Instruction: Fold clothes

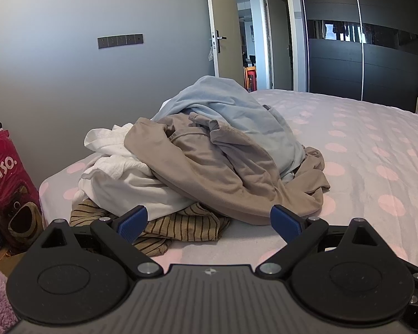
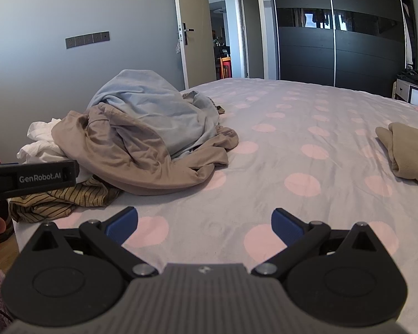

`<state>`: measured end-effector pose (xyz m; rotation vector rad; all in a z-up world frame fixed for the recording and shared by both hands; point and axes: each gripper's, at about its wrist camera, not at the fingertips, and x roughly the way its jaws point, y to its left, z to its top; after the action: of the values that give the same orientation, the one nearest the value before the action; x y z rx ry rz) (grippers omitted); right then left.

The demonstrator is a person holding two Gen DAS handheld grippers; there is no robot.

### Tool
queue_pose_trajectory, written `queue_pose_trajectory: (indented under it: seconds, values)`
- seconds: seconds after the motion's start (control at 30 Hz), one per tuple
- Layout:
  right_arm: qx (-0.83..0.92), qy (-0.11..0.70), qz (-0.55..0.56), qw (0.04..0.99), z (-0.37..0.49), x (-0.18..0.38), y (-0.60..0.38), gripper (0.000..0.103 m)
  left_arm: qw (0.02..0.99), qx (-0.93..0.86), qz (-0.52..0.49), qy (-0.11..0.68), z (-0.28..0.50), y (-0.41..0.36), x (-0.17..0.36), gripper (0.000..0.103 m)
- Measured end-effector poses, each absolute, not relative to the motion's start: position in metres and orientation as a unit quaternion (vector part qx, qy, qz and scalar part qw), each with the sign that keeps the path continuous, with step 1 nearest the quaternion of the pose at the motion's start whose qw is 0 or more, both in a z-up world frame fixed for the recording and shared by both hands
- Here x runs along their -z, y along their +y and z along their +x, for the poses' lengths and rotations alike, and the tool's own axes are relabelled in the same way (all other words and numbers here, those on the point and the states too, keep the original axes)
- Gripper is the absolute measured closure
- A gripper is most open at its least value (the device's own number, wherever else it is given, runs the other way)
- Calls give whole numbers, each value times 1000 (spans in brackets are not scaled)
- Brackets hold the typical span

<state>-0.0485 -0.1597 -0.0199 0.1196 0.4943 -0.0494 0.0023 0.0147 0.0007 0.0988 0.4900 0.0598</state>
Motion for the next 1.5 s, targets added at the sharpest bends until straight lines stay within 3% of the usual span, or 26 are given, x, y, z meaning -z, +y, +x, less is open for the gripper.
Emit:
queue_pose_trajectory:
  seconds: [0.8,0.9,1.03,1.1,1.2,1.5]
  values:
    - [-9,245,57,968,-31,4,-151,1,962,-21,35,270,25,32,-8,7]
    - [-27,235,56,970,-17,-9,-147,2,963,-9,45,267,37,37,-17,11]
    - [-50,236,31,970,13,-25,-136,27,960,16,57,274,63,47,-27,25]
    - [-66,239,20,969,30,-32,-131,29,957,27,63,282,79,55,-28,28]
    - [-90,246,4,965,58,-40,-122,40,952,41,73,293,104,67,-29,40]
    - [-146,266,-41,952,153,-36,-89,41,950,60,83,296,178,94,-30,57]
